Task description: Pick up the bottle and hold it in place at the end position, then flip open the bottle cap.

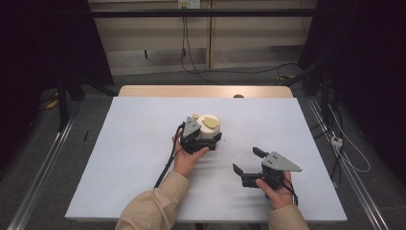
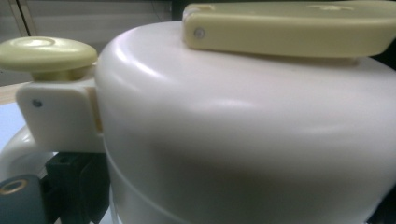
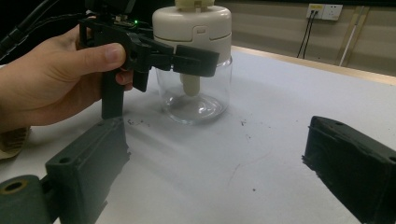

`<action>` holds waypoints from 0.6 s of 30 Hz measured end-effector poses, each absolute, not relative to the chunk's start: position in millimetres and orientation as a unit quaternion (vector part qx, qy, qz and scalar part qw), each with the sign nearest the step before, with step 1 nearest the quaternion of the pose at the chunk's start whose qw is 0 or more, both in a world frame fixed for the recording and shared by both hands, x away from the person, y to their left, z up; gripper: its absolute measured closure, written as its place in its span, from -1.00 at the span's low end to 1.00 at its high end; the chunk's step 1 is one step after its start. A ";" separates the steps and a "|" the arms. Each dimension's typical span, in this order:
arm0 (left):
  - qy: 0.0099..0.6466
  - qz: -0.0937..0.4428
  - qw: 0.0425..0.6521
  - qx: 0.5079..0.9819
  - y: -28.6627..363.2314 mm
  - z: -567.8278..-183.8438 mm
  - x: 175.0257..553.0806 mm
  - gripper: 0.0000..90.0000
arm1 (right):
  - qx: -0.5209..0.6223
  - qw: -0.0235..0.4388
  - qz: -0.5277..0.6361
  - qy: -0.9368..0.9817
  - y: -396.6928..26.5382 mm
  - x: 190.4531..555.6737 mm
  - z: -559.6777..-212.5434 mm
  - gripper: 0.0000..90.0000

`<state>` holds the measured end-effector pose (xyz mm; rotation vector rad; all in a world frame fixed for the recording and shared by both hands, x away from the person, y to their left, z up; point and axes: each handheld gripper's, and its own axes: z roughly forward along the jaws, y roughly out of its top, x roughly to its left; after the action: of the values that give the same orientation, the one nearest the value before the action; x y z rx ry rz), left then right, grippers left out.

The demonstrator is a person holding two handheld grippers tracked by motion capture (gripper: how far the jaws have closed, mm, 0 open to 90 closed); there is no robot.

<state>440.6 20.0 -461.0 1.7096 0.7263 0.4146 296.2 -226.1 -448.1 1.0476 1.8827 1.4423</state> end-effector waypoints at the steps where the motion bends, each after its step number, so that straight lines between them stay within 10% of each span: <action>1: 0.311 0.177 0.580 0.731 20.0 -461.0 440.6 -0.87 | 0.389 0.271 0.534 0.700 -225.3 297.4 -448.2 -0.88; 18: 0.311 0.176 0.580 0.732 19.7 -461.0 440.8 -0.87 | 0.422 0.279 0.518 0.690 -220.2 320.3 -432.2 -0.80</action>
<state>440.8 19.7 -461.0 1.7122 0.7269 0.4115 320.3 -220.2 -432.2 1.1321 1.8512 1.3899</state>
